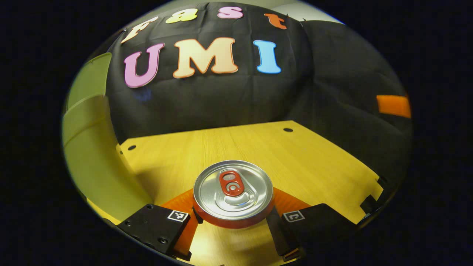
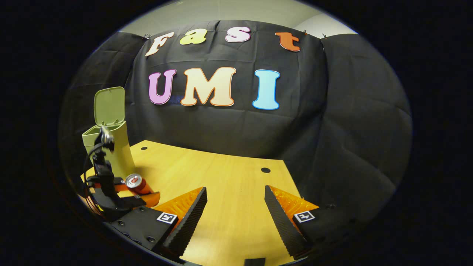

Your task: Press the lid of the desktop garbage bin to open it, pick up the crumpled paper on the desktop and throw it into the bin, then pick up the pop can on the desktop and drop it into the bin, and finally close the garbage bin lid.

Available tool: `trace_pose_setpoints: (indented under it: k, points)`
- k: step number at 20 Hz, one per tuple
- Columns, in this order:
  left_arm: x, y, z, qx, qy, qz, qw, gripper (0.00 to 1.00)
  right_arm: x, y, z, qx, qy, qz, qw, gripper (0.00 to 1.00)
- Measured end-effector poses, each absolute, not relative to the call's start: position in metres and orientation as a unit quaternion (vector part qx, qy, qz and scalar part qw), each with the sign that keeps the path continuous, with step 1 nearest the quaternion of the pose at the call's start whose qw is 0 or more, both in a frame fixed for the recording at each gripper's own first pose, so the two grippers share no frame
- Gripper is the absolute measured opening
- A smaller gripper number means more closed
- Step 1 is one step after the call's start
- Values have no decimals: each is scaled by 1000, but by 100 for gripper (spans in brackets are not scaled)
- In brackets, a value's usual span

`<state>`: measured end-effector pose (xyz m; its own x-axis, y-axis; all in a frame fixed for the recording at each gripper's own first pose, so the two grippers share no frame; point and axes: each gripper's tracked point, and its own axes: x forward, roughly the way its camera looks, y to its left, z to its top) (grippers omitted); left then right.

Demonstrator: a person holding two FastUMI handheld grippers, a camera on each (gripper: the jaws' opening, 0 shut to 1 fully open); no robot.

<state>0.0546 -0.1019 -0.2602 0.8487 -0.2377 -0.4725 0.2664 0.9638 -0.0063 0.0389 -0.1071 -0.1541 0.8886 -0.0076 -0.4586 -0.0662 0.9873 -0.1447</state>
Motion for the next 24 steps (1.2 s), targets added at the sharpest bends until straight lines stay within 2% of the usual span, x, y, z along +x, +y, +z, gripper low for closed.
trace_pose_setpoints:
  k: [6,10,18,24]
  points:
    - [90,-89,-172,28,160,-128,978,77,39,-78,-172,-57,239,39,968,99]
    - [108,-64,-127,40,122,-102,986,77,38,-66,-180,-47,241,46,968,99]
    - [134,29,-66,46,79,-2,996,77,38,-65,-191,-30,255,46,965,99]
    - [131,110,-64,58,82,84,991,78,39,-65,-200,-26,265,47,963,99]
